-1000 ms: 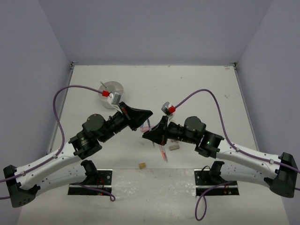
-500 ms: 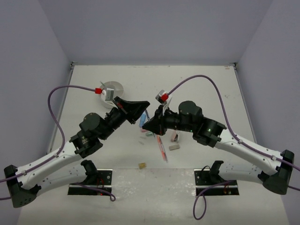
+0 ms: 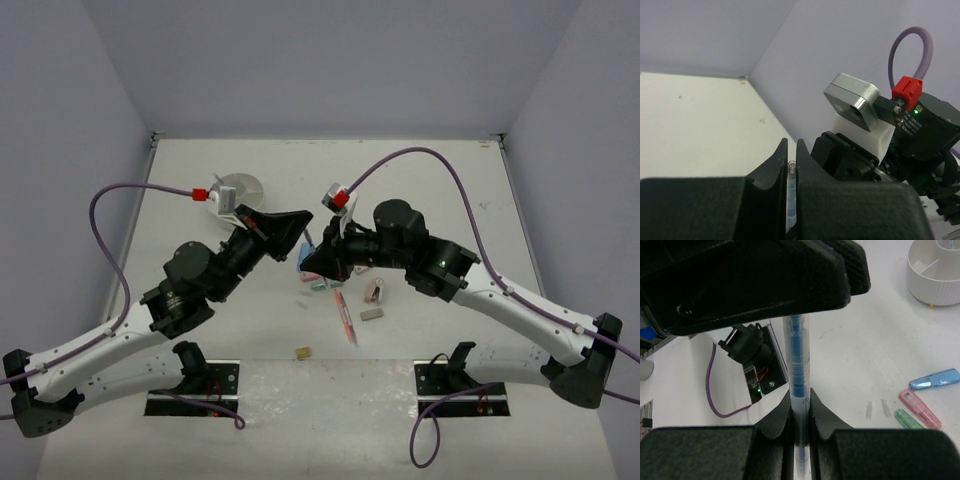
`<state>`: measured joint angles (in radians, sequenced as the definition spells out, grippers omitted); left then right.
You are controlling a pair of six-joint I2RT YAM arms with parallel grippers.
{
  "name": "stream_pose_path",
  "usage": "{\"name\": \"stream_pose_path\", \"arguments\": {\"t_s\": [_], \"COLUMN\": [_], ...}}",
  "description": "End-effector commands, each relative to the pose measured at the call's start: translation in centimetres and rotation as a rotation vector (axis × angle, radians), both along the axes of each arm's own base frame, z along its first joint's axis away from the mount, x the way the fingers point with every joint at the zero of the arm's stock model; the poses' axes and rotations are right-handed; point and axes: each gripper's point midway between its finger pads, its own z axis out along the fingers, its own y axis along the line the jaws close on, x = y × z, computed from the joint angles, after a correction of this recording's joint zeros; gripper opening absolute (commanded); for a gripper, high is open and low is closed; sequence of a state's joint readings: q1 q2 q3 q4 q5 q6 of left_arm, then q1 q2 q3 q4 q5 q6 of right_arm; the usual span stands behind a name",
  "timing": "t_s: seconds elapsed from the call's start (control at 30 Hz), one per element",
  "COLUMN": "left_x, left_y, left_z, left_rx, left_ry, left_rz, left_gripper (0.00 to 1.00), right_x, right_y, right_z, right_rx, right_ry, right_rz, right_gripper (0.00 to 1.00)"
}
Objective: Sort the stationery into containers
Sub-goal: Close the pen cap on the pen.
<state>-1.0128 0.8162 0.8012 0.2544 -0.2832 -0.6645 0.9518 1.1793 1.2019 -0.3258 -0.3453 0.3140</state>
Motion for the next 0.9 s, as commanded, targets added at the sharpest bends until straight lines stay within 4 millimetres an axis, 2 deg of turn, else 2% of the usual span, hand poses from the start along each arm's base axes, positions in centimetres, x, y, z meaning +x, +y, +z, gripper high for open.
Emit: {"name": "stream_pose_path", "arguments": {"t_s": [0.0, 0.07, 0.1, 0.17, 0.3, 0.43, 0.57, 0.7, 0.87], "left_x": [-3.1, -2.5, -2.3, -2.1, -1.6, -1.8, -1.7, -1.7, -1.8], "left_y": [-1.7, -1.5, -1.6, -1.8, -1.9, -2.1, -2.6, -3.0, -2.7], "left_z": [-6.3, -5.6, -5.7, -5.2, -4.6, -4.1, -5.3, -5.6, -4.3], "left_rx": [0.3, 0.319, 0.34, 0.351, 0.353, 0.336, 0.366, 0.355, 0.332], "left_ry": [0.142, 0.136, 0.138, 0.137, 0.144, 0.14, 0.165, 0.169, 0.147], "left_rz": [-0.136, -0.105, -0.097, -0.091, -0.07, -0.087, -0.093, -0.101, -0.103], "left_gripper": [0.03, 0.14, 0.25, 0.34, 0.34, 0.35, 0.46, 0.37, 0.49], "right_x": [3.5, 3.1, 2.8, 2.3, 1.7, 2.0, 1.8, 1.6, 1.1], "right_y": [0.4, 0.3, 0.1, -0.2, -1.0, -1.5, -1.8, -1.7, -1.5], "right_z": [4.5, 2.2, 1.4, 0.8, 0.3, -0.3, -0.2, -0.1, -1.1], "right_rx": [0.282, 0.27, 0.268, 0.264, 0.254, 0.244, 0.255, 0.253, 0.236], "right_ry": [-0.176, -0.153, -0.146, -0.145, -0.154, -0.163, -0.172, -0.17, -0.149], "right_rz": [-0.115, -0.113, -0.114, -0.109, -0.12, -0.153, -0.154, -0.143, -0.118], "right_gripper": [0.0, 0.0, 0.0, 0.0, 0.0, 0.0, 0.0, 0.0, 0.0]}}
